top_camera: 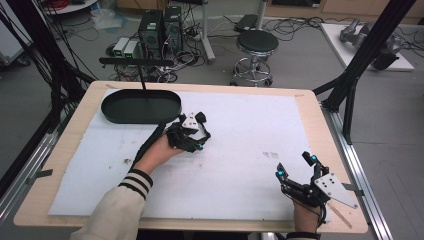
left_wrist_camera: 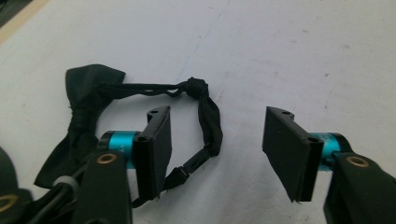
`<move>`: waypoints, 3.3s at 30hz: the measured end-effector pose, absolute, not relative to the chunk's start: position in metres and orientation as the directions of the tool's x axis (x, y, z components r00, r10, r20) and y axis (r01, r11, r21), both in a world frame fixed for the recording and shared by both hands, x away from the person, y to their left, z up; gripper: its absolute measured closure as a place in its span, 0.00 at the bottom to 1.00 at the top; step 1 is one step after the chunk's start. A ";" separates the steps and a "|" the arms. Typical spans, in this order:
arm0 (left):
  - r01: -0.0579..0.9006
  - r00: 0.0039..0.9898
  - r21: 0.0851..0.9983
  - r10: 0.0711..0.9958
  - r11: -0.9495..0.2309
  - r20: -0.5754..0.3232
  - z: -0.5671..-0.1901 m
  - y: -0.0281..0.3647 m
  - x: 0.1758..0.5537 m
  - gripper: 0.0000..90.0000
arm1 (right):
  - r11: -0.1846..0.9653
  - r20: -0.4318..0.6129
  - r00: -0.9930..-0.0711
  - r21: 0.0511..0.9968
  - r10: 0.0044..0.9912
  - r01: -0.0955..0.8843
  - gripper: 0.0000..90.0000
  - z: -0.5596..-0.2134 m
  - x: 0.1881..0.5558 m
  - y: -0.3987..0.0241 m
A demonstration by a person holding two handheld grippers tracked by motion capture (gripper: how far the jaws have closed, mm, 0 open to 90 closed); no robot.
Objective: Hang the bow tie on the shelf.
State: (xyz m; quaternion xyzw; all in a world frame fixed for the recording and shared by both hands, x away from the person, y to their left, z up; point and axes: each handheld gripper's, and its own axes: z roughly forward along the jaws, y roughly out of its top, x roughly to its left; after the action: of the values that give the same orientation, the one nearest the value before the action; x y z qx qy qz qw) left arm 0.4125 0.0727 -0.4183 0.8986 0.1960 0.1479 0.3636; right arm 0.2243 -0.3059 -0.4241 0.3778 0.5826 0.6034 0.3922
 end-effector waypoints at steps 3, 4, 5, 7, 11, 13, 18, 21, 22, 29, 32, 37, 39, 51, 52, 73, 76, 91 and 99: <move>0.253 0.879 0.704 0.462 -0.663 0.119 -0.422 0.071 0.416 0.54 | -0.012 -0.004 -0.406 0.999 0.914 -0.038 0.11 -0.424 0.225 -0.306; 0.260 0.879 0.702 0.463 -0.664 0.112 -0.424 0.071 0.417 0.56 | -0.012 -0.004 -0.405 0.999 0.914 -0.037 0.11 -0.424 0.225 -0.306; 0.266 0.877 0.702 0.468 -0.661 0.109 -0.425 0.071 0.418 0.57 | -0.015 0.000 -0.405 0.999 0.914 -0.032 0.11 -0.424 0.224 -0.306; 0.281 0.873 0.692 0.477 -0.665 0.104 -0.428 0.072 0.420 0.59 | -0.009 -0.006 -0.404 0.999 0.915 -0.035 0.11 -0.425 0.225 -0.306; 0.290 0.876 0.686 0.473 -0.667 0.090 -0.432 0.072 0.422 0.67 | -0.006 -0.007 -0.407 1.000 0.913 -0.030 0.11 -0.425 0.226 -0.305; 0.287 0.879 0.687 0.469 -0.668 0.089 -0.433 0.071 0.422 0.72 | -0.006 -0.007 -0.407 1.000 0.913 -0.030 0.11 -0.425 0.226 -0.305; 0.283 0.885 0.682 0.458 -0.674 0.085 -0.434 0.070 0.422 0.84 | -0.006 -0.007 -0.407 1.000 0.914 -0.031 0.11 -0.426 0.226 -0.305; 0.271 0.886 0.678 0.453 -0.683 0.102 -0.434 0.067 0.419 0.95 | -0.006 -0.005 -0.408 1.000 0.913 -0.026 0.11 -0.426 0.226 -0.304; 0.272 0.885 0.677 0.454 -0.684 0.103 -0.434 0.067 0.419 0.96 | -0.003 -0.008 -0.409 1.000 0.912 -0.028 0.11 -0.426 0.226 -0.304; 0.222 0.883 0.728 0.450 -0.648 0.132 -0.423 0.069 0.413 0.97 | -0.007 -0.004 -0.408 1.000 0.913 -0.026 0.11 -0.426 0.226 -0.305; 0.187 0.882 0.757 0.446 -0.626 0.151 -0.414 0.072 0.410 0.97 | -0.006 -0.005 -0.407 1.000 0.914 -0.025 0.11 -0.427 0.226 -0.304; 0.145 0.878 0.800 0.448 -0.582 0.167 -0.400 0.081 0.405 0.97 | -0.004 -0.005 -0.408 1.000 0.913 -0.022 0.11 -0.427 0.226 -0.303; 0.128 0.872 0.809 0.454 -0.573 0.184 -0.392 0.084 0.404 0.97 | -0.003 -0.006 -0.407 1.000 0.913 -0.023 0.11 -0.427 0.226 -0.303; 0.020 0.789 0.863 0.538 -0.505 0.296 -0.347 0.106 0.406 0.97 | -0.002 -0.008 -0.412 1.000 0.911 -0.022 0.11 -0.427 0.226 -0.302; 0.014 0.782 0.865 0.544 -0.502 0.303 -0.343 0.109 0.407 0.97 | -0.002 -0.007 -0.412 1.000 0.911 -0.022 0.11 -0.428 0.226 -0.302; -0.104 0.581 0.964 0.772 -0.243 0.257 -0.317 0.160 0.440 0.97 | -0.001 -0.002 -0.413 1.000 0.911 -0.006 0.11 -0.431 0.229 -0.301; -0.107 0.558 0.971 0.796 -0.214 0.237 -0.320 0.166 0.447 0.97 | 0.004 -0.006 -0.414 1.000 0.910 -0.005 0.11 -0.432 0.230 -0.300; -0.076 0.491 0.981 0.850 -0.176 0.191 -0.316 0.180 0.486 0.97 | 0.018 -0.013 -0.420 1.000 0.908 0.008 0.11 -0.435 0.233 -0.297; -0.045 0.479 0.988 0.865 -0.148 0.151 -0.322 0.186 0.503 0.97 | 0.026 -0.016 -0.426 0.999 0.905 0.019 0.11 -0.437 0.235 -0.296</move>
State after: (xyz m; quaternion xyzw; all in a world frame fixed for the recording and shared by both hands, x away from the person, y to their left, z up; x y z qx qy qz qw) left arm 0.5030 0.1860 -0.3224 0.6439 0.3184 0.3992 0.5698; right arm 0.2352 -0.2961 -0.4372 0.3797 0.6083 0.5855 0.3782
